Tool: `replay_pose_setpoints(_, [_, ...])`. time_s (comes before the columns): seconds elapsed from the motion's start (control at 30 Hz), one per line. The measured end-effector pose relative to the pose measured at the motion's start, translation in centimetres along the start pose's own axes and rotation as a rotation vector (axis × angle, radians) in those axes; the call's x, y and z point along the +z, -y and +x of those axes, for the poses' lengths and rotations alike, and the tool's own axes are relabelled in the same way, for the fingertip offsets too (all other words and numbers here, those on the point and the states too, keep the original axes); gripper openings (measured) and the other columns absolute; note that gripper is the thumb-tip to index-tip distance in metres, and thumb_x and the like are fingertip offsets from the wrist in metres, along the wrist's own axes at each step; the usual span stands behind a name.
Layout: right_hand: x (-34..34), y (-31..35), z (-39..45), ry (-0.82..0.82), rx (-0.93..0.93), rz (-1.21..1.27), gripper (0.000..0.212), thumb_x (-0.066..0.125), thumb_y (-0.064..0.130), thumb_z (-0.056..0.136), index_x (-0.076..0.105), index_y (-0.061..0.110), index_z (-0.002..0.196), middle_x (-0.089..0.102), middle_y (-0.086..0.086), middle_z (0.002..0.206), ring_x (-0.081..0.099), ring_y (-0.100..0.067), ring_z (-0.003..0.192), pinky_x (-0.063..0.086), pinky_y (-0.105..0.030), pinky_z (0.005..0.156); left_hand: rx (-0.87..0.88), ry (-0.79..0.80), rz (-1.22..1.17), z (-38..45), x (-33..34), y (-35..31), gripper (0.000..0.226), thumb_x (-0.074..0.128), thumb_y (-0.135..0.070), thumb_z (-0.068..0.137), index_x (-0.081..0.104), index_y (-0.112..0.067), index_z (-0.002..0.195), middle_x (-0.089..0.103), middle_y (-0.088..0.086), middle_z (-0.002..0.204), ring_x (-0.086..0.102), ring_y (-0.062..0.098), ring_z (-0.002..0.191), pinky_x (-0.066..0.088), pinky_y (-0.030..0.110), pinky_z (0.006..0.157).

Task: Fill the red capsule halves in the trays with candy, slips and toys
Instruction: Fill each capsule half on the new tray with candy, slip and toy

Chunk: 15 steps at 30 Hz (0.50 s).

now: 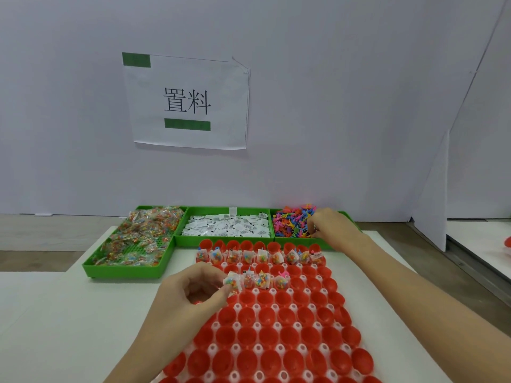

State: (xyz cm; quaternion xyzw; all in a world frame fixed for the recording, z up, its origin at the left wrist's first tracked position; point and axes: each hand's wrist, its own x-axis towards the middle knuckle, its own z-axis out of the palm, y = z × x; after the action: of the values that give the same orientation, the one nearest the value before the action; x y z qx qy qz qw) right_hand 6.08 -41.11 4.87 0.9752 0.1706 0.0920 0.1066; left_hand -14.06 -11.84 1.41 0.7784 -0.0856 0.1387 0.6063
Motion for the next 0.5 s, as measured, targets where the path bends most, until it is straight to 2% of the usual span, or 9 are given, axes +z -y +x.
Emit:
replay_pose_setpoints(0.2, [0.4, 0.3, 0.5, 0.004, -0.036, -0.08, 0.014, 0.063, 0.005, 0.097, 0.068, 0.007, 0.11, 0.061, -0.009, 0.117, 0.062, -0.025, 0.108, 0.052, -0.035, 0.089, -0.016, 0.002, -0.009, -0.1, 0.0, 0.0, 0.018, 0.081, -0.007, 0.084, 0.073, -0.022, 0.077, 0.07, 0.015, 0.07, 0.07, 0.025, 0.066, 0.056, 0.036, 0.067])
replay_pose_setpoints(0.33, [1.5, 0.0, 0.2, -0.076, -0.025, -0.047, 0.023, 0.059, 0.018, 0.102, 0.058, 0.006, 0.121, 0.056, -0.013, 0.124, 0.053, -0.027, 0.118, 0.047, -0.035, 0.096, -0.017, 0.004, -0.002, -0.2, 0.1, 0.0, 0.018, 0.081, -0.008, 0.083, 0.074, -0.023, 0.078, 0.071, 0.013, 0.071, 0.071, 0.028, 0.068, 0.057, 0.038, 0.067])
replay_pose_setpoints(0.43, [2.2, -0.7, -0.6, -0.193, 0.036, 0.13, 0.017, 0.063, 0.019, 0.099, 0.06, 0.008, 0.111, 0.057, -0.009, 0.114, 0.053, -0.025, 0.112, 0.044, -0.032, 0.092, -0.017, 0.012, -0.001, -0.2, 0.1, -0.1, 0.017, 0.081, -0.009, 0.084, 0.074, -0.023, 0.078, 0.071, 0.013, 0.072, 0.071, 0.029, 0.069, 0.057, 0.037, 0.067])
replay_pose_setpoints(0.5, [2.1, -1.0, -1.3, -0.266, 0.088, 0.326, 0.01, 0.07, 0.016, 0.094, 0.063, 0.01, 0.098, 0.059, -0.004, 0.1, 0.057, -0.02, 0.097, 0.048, -0.031, 0.086, -0.017, 0.016, 0.002, -0.2, 0.1, -0.2, 0.017, 0.081, -0.009, 0.084, 0.074, -0.023, 0.077, 0.071, 0.013, 0.072, 0.07, 0.03, 0.069, 0.057, 0.035, 0.067])
